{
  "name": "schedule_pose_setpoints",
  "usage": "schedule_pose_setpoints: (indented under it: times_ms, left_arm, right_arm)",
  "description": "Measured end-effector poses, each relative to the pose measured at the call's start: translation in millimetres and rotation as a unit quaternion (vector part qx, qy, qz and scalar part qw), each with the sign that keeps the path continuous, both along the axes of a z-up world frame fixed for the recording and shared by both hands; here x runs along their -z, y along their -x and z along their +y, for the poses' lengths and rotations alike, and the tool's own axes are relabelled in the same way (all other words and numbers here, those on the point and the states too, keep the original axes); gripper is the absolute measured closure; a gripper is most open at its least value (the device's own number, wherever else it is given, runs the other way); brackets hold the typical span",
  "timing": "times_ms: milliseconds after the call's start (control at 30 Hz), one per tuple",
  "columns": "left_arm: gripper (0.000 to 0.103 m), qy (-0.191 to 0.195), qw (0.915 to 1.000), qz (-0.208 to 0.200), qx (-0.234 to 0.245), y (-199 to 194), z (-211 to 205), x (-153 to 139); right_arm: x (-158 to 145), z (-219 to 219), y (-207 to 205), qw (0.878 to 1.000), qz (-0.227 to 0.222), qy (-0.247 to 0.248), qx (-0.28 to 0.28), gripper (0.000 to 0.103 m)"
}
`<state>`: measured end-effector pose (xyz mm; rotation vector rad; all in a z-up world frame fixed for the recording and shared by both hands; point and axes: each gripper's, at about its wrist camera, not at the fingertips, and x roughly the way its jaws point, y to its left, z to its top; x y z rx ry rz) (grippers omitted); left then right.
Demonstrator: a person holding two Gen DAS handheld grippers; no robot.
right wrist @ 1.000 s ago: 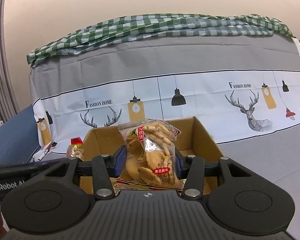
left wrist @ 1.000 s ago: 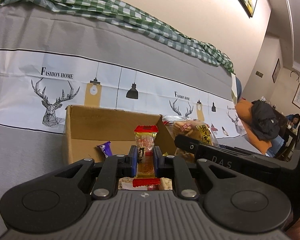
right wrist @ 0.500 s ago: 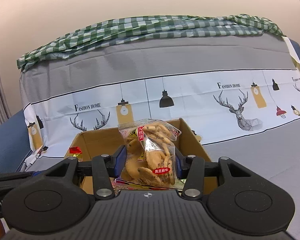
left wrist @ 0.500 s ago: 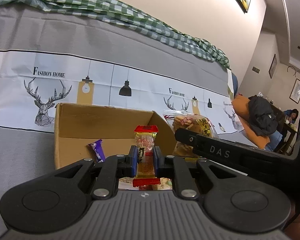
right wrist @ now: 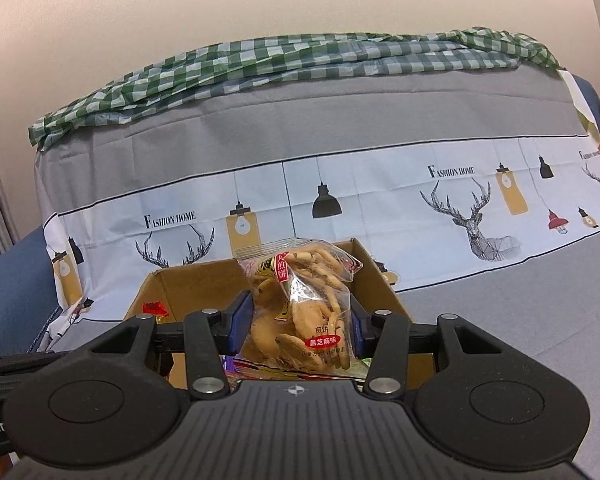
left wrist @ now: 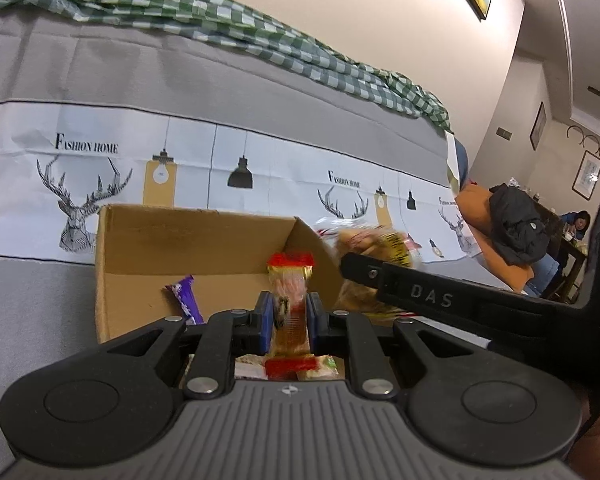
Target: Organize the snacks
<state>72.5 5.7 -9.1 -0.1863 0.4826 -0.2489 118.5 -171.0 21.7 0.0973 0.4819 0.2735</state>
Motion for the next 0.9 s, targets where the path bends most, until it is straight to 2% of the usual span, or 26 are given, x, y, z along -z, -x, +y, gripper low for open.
schedule_pose_setpoints:
  times_ms: [33, 67, 100, 200, 300, 533, 733, 800, 867, 900]
  left_arm:
    - [0.069, -0.001, 1.0, 0.001, 0.002, 0, 0, 1]
    - [0.056, -0.007, 1.0, -0.003, -0.001, 1, 0, 0]
    - [0.054, -0.015, 0.9998, -0.009, -0.004, 3, 0, 0]
    - [0.049, -0.023, 0.9996, -0.013, -0.009, 6, 3, 0]
    - [0.044, -0.03, 0.9993, -0.002, -0.022, 8, 9, 2]
    - [0.041, -0.051, 0.9971, 0.031, -0.046, 16, 14, 0]
    - [0.023, -0.09, 0.9947, 0.031, -0.039, 44, 3, -21]
    - [0.017, -0.093, 0.9945, 0.029, -0.036, 58, -3, -28]
    - [0.015, -0.095, 0.994, 0.032, -0.043, 74, -9, -33]
    - [0.01, -0.097, 0.9933, 0.037, -0.05, 82, -12, -33]
  right_arm:
    - [1, 0, -2, 1.0, 0.007, -0.002, -0.005, 0.052]
    - [2, 1, -3, 1.0, 0.012, -0.002, -0.006, 0.051]
    - [2, 1, -3, 1.0, 0.013, 0.0, -0.005, 0.046]
    - [0, 1, -3, 1.0, 0.009, 0.002, 0.004, 0.032]
    - [-1, -1, -2, 1.0, 0.009, -0.004, 0.01, 0.028]
    - [-4, -8, 5, 0.999, 0.027, -0.02, 0.012, 0.013]
    - [-29, -20, 20, 0.999, 0.047, -0.023, 0.008, 0.001]
    - [-35, -27, 30, 0.998, 0.056, -0.026, 0.013, 0.001]
    - [-37, -33, 43, 0.998, 0.065, -0.021, 0.012, 0.001]
    - [-36, -36, 49, 0.997, 0.068, -0.017, 0.01, 0.001]
